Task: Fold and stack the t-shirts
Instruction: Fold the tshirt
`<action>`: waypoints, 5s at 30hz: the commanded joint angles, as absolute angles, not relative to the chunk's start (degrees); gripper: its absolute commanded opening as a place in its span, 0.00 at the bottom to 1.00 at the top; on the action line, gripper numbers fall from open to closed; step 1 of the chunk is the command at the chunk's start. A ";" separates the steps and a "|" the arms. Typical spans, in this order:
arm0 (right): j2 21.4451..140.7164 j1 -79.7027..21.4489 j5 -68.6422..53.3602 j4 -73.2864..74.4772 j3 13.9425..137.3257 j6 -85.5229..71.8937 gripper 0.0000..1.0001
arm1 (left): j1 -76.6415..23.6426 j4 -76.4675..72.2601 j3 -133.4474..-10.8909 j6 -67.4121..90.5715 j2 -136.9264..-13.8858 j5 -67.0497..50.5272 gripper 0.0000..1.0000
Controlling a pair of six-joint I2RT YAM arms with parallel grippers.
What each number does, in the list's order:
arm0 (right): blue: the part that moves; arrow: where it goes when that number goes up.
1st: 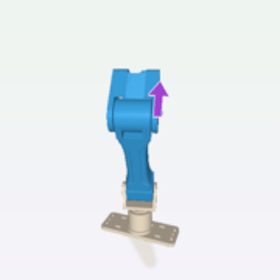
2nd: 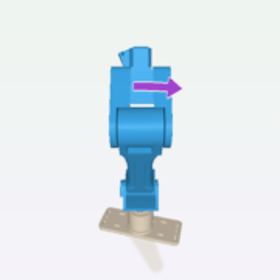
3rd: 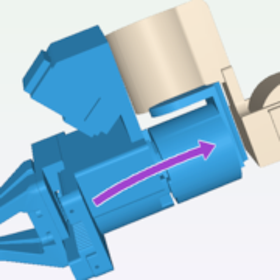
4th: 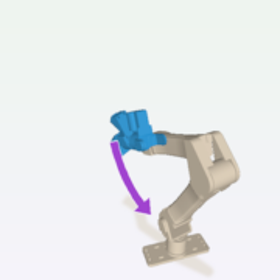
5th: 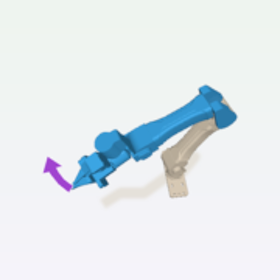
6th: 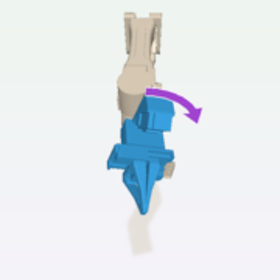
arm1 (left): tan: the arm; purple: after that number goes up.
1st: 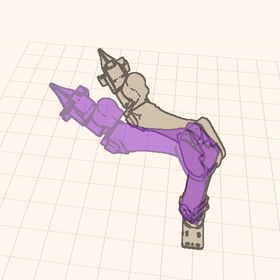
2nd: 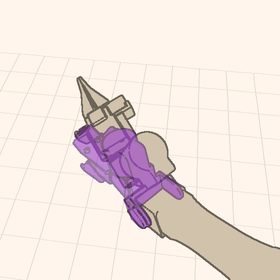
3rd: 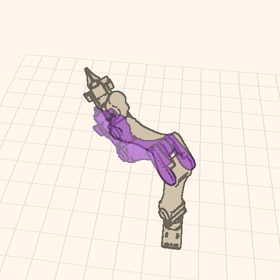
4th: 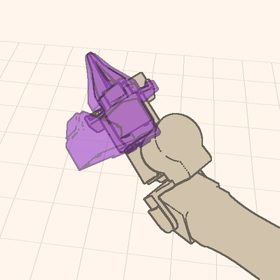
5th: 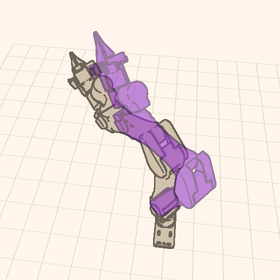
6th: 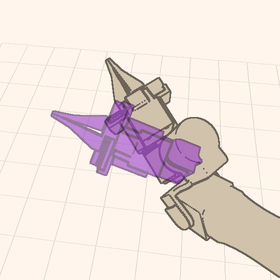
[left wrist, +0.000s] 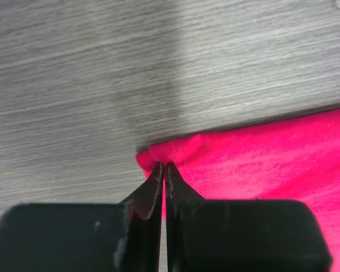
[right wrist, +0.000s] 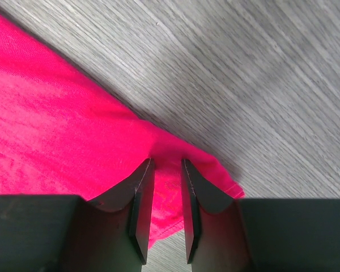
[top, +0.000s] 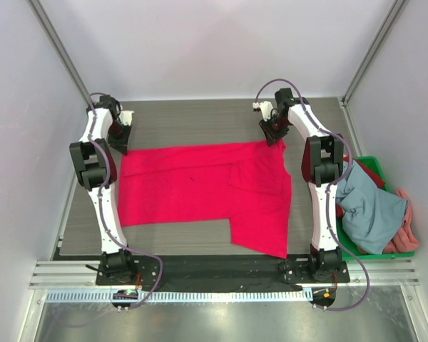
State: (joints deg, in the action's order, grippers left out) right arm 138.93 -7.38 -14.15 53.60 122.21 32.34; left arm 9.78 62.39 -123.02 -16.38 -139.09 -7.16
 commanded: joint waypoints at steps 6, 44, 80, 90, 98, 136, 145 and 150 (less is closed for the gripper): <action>142.82 -6.86 -9.06 50.72 125.32 30.76 0.28 | 9.49 61.26 -130.33 -15.82 -145.89 -7.03 0.00; 88.07 -13.53 -21.09 45.26 64.69 67.24 0.36 | 2.81 45.09 -101.00 -7.03 -112.51 -9.93 0.61; 74.63 -23.82 -20.48 48.69 37.27 82.17 0.38 | 4.57 57.57 -82.62 -12.83 -97.47 -7.12 0.57; 74.27 -24.35 -20.30 50.10 37.00 82.01 0.40 | 5.10 58.36 -81.92 -13.27 -96.33 -5.80 0.58; 71.10 -24.35 -21.27 52.99 38.50 81.65 0.40 | 5.36 58.10 -75.51 -14.33 -92.90 -4.83 0.60; 66.62 -24.34 -22.33 55.72 37.18 79.36 0.40 | 6.86 50.36 -66.01 -15.12 -105.73 -2.55 0.23; 69.78 -24.35 -21.80 50.89 35.33 78.84 0.40 | 6.86 50.36 -66.18 -15.12 -106.00 -2.37 0.02; 72.24 -24.35 -21.45 48.43 35.60 77.70 0.40 | 6.86 50.54 -65.74 -15.20 -105.56 -2.28 0.00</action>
State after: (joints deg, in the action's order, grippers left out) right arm 71.44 -23.94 -21.52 51.31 35.14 78.52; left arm 6.52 51.46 -66.59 -15.33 -104.77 -1.52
